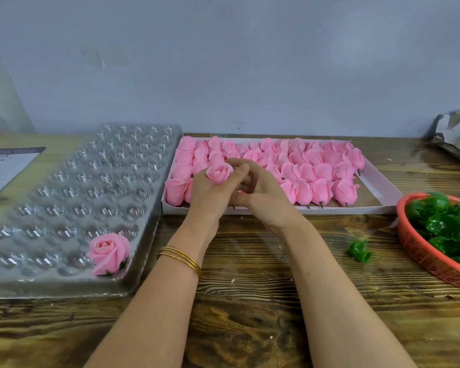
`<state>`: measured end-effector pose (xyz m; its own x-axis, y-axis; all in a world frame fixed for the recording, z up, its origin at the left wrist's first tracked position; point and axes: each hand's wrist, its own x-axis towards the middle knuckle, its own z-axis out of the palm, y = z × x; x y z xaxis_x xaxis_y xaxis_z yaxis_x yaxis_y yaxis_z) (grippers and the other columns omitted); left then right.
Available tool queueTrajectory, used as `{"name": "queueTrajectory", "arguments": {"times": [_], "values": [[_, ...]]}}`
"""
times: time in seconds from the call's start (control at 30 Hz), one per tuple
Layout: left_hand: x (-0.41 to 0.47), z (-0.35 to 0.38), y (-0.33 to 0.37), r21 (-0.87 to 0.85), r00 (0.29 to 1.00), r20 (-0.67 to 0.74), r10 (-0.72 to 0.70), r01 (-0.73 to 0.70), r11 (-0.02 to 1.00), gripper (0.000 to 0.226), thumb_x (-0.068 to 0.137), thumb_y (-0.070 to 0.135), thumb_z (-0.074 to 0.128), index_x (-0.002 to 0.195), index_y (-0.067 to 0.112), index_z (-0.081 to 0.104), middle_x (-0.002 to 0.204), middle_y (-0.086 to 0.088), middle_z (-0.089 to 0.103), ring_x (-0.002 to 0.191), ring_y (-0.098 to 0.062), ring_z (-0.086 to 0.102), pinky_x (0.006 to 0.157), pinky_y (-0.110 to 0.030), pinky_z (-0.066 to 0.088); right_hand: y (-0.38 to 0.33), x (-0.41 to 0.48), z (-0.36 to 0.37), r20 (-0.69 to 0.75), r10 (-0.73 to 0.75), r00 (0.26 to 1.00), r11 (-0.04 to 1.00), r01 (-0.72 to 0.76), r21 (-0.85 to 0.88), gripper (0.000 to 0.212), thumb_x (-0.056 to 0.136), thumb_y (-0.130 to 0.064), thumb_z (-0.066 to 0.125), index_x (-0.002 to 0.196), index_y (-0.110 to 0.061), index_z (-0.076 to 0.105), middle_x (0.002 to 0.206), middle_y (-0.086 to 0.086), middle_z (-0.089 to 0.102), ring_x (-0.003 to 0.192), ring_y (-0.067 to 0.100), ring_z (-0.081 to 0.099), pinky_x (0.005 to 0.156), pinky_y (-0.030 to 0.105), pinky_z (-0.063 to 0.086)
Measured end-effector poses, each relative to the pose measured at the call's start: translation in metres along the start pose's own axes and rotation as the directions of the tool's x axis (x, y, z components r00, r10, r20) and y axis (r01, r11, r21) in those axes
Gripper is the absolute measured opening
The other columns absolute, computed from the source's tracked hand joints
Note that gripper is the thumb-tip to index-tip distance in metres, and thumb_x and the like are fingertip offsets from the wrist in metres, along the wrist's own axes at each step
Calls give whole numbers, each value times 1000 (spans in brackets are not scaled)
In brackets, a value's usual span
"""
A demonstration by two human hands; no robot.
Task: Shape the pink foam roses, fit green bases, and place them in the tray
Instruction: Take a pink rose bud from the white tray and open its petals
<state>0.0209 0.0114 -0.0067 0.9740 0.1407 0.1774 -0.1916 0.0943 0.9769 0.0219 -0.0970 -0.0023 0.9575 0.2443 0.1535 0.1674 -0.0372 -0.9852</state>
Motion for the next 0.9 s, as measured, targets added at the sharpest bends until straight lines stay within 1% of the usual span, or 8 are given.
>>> {"name": "queueTrajectory", "arguments": {"times": [0.13, 0.23, 0.33, 0.47, 0.53, 0.63, 0.8, 0.9], "values": [[1, 1, 0, 1, 1000, -14, -17, 17, 1000, 24, 88, 23, 71, 66, 31, 75, 71, 1, 74, 71, -14, 72, 70, -37, 59, -1, 0, 0, 9, -2, 1000, 1000, 2, 3, 64, 77, 19, 64, 133, -7, 52, 104, 16, 68, 92, 26, 65, 85, 37, 58], [3, 2, -2, -46, 998, -44, -45, 43, 998, 8, 88, 26, 73, 80, 22, 74, 78, -1, 76, 79, -18, 73, 70, -36, 57, -3, -1, 2, -15, -23, 1000, 999, 22, -27, 66, 73, 17, 69, 133, -6, 52, 107, 17, 67, 88, 18, 63, 85, 38, 57], [4, 2, -3, -71, 995, -47, -89, 86, 994, 14, 86, 30, 74, 92, 17, 73, 84, -1, 77, 87, -20, 73, 75, -38, 59, -5, -2, 4, -37, -48, 998, 996, 45, -73, 65, 73, 12, 72, 131, -10, 52, 108, 13, 65, 84, 11, 64, 84, 35, 59], [4, 0, -1, -77, 995, -12, -94, 93, 993, 12, 85, 27, 75, 92, 17, 75, 86, -2, 77, 86, -16, 74, 73, -35, 59, -7, -3, 3, -53, -62, 997, 994, 57, -89, 59, 75, 12, 71, 126, -10, 51, 112, 17, 62, 89, 18, 64, 83, 41, 59], [3, -1, -1, -74, 996, 9, -86, 86, 994, 2, 85, 24, 76, 85, 22, 76, 85, -3, 76, 86, -17, 74, 76, -37, 60, -7, -3, 2, -39, -58, 998, 995, 55, -83, 59, 76, 14, 69, 127, -10, 49, 115, 17, 60, 98, 28, 64, 86, 44, 57], [3, -3, -1, -77, 997, 25, -69, 71, 995, 10, 84, 20, 76, 75, 23, 75, 81, -4, 76, 82, -17, 73, 73, -37, 61, -6, -3, 1, -15, -48, 999, 998, 47, -50, 59, 78, 17, 66, 126, -12, 49, 119, 19, 61, 104, 33, 62, 89, 45, 56], [3, -4, -2, -62, 999, 18, -30, 31, 998, 12, 86, 19, 74, 75, 24, 76, 81, -3, 76, 81, -17, 73, 71, -35, 59, -6, -3, -1, -14, -51, 999, 998, 51, -22, 58, 77, 15, 64, 128, -11, 52, 107, 16, 69, 91, 15, 66, 83, 34, 59], [5, -3, -3, -11, 999, -33, 16, -17, 1000, 10, 86, 24, 75, 76, 20, 75, 79, -6, 75, 77, -22, 71, 72, -38, 58, -10, -2, -1, -147, -62, 987, 998, 62, -10, 54, 65, -6, 60, 118, -16, 59, 93, 1, 66, 84, 7, 65, 70, 20, 54]]}}
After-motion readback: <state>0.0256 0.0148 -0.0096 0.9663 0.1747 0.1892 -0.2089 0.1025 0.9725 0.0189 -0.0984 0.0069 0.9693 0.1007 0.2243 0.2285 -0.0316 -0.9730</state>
